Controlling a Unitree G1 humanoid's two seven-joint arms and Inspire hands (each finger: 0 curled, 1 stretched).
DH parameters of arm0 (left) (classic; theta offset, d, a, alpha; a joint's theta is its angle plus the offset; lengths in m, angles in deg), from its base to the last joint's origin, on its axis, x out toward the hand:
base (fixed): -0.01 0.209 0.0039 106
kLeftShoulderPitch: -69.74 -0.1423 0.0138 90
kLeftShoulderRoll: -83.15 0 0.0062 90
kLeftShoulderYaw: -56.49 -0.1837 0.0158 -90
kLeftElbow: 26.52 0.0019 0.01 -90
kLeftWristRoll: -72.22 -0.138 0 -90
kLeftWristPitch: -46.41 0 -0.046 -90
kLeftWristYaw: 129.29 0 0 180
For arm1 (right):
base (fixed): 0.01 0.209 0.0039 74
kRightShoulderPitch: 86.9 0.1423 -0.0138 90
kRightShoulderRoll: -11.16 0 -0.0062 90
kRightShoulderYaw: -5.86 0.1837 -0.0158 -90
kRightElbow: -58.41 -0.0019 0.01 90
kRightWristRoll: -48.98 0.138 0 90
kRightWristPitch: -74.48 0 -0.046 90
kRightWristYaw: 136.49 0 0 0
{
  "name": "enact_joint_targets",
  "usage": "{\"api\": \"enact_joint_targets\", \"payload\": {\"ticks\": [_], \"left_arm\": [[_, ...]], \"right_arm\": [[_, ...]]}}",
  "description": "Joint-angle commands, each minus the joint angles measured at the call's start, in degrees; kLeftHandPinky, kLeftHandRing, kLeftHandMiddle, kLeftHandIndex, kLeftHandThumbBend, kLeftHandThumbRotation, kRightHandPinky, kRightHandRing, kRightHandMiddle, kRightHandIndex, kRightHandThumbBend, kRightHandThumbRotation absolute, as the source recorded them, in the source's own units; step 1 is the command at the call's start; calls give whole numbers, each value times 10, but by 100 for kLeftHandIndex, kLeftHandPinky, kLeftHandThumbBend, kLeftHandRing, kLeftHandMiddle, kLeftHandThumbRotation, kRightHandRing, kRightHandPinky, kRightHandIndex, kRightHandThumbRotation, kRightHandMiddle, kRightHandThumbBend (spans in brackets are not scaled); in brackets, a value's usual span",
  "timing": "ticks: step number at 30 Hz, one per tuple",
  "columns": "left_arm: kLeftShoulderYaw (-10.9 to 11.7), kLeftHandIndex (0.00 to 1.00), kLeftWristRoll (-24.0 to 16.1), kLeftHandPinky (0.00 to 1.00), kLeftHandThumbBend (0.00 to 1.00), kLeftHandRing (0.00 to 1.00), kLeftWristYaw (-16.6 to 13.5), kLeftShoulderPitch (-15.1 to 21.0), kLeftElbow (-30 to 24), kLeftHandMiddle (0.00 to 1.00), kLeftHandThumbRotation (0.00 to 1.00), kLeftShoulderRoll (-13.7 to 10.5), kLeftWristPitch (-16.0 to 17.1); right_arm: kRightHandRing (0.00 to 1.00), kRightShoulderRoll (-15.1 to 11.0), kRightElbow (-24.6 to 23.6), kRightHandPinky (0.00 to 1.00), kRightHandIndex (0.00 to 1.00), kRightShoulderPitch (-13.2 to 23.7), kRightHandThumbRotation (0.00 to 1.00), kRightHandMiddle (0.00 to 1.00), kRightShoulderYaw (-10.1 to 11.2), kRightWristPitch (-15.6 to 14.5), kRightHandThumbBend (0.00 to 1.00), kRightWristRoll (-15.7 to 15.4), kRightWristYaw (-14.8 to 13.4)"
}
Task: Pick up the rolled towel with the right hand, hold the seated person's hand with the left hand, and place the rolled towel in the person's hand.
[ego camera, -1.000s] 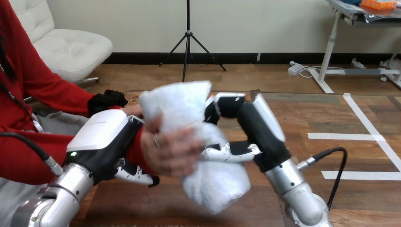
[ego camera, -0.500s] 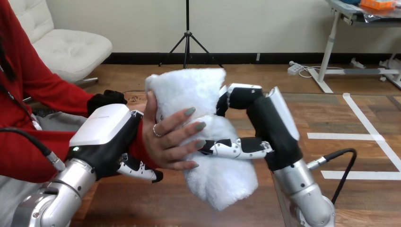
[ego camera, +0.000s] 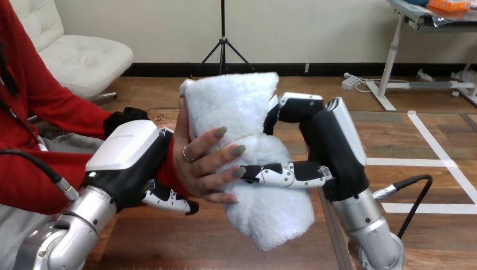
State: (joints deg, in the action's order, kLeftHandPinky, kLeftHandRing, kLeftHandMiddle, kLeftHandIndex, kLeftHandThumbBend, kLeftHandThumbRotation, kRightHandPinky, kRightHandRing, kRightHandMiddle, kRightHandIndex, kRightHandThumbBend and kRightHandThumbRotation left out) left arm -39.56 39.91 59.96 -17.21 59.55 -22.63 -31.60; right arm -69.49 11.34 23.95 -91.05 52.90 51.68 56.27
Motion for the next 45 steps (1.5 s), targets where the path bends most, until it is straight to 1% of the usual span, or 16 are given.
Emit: {"api": "enact_joint_targets", "payload": {"ticks": [1,6,9,12,16,19,22,25,31,40,45], "left_arm": [[-6,35,4,21,90,26,-2,44,-14,33,0,3,21],[-6,35,5,22,89,27,3,44,-19,34,0,5,13],[-7,35,7,22,89,27,7,44,-21,34,0,5,11],[-7,35,6,22,89,27,4,45,-18,34,0,6,15],[-7,35,6,22,89,27,7,47,-20,34,0,6,14],[-7,35,4,22,89,27,3,47,-17,33,0,5,19],[-6,35,7,22,90,27,7,46,-21,34,0,6,15],[-6,35,6,22,89,27,7,47,-21,34,0,6,14],[-6,36,0,23,89,28,17,45,-35,35,0,7,-5],[-5,37,2,24,90,29,8,43,-34,36,0,10,3],[-4,40,0,28,91,32,5,42,-36,38,0,10,7]], "right_arm": [[29,11,-54,22,35,26,0,36,1,7,77,23,6],[29,12,-58,22,35,22,0,36,2,0,78,28,12],[29,14,-61,22,35,20,0,36,6,2,78,24,11],[29,15,-62,22,35,19,0,37,3,1,78,32,16],[29,15,-63,22,35,19,0,37,6,-1,78,29,15],[29,17,-59,22,35,21,0,37,5,3,79,33,17],[29,17,-58,22,36,21,0,37,7,2,78,32,17],[28,18,-53,22,36,23,0,37,6,-1,78,36,21],[28,19,-46,22,36,26,0,37,10,0,78,33,21],[28,18,-39,22,36,28,0,37,13,-1,78,30,21],[29,18,-42,22,37,26,0,37,11,-12,78,37,26]]}}
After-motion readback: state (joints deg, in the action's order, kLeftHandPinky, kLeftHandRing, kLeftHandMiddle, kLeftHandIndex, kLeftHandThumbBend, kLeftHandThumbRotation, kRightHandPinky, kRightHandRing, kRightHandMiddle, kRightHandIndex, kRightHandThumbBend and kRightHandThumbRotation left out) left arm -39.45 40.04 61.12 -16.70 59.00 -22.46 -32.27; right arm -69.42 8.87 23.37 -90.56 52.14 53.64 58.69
